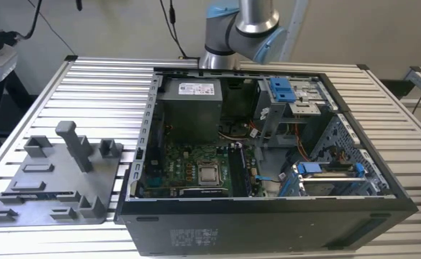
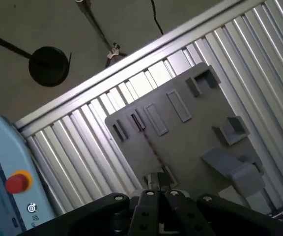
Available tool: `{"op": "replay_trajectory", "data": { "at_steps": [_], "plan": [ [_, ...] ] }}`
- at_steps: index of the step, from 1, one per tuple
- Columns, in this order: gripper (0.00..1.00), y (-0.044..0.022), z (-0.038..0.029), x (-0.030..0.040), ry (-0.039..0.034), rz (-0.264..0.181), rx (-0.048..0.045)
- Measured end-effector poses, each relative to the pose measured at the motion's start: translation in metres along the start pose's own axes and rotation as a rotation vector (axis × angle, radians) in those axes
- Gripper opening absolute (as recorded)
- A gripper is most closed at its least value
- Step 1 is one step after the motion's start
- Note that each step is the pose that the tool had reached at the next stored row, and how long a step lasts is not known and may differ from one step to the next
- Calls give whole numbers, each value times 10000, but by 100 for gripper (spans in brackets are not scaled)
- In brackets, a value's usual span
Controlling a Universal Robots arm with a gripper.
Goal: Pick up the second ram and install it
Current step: 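Pick up the second ram and move it above second insertion slot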
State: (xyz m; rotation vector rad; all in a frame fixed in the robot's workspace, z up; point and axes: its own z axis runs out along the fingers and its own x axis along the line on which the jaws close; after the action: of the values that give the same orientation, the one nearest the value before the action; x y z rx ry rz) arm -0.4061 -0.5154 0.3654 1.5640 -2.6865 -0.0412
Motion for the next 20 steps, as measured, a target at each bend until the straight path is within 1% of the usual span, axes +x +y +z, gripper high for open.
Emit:
{"op": "replay_trajectory", "data": {
  "at_steps": [8,11,13,14,17,18,20],
  "plan": [
    [11,0,5,0,64,-1452,29],
    [11,0,8,0,73,-1927,64],
    [11,0,12,0,49,-2139,125],
    [11,1,15,0,26,-2223,174],
    [11,2,27,1,-58,-2418,365],
    [11,3,34,2,-87,-2475,410],
    [11,6,48,4,-145,-2615,437]
  ]
}}
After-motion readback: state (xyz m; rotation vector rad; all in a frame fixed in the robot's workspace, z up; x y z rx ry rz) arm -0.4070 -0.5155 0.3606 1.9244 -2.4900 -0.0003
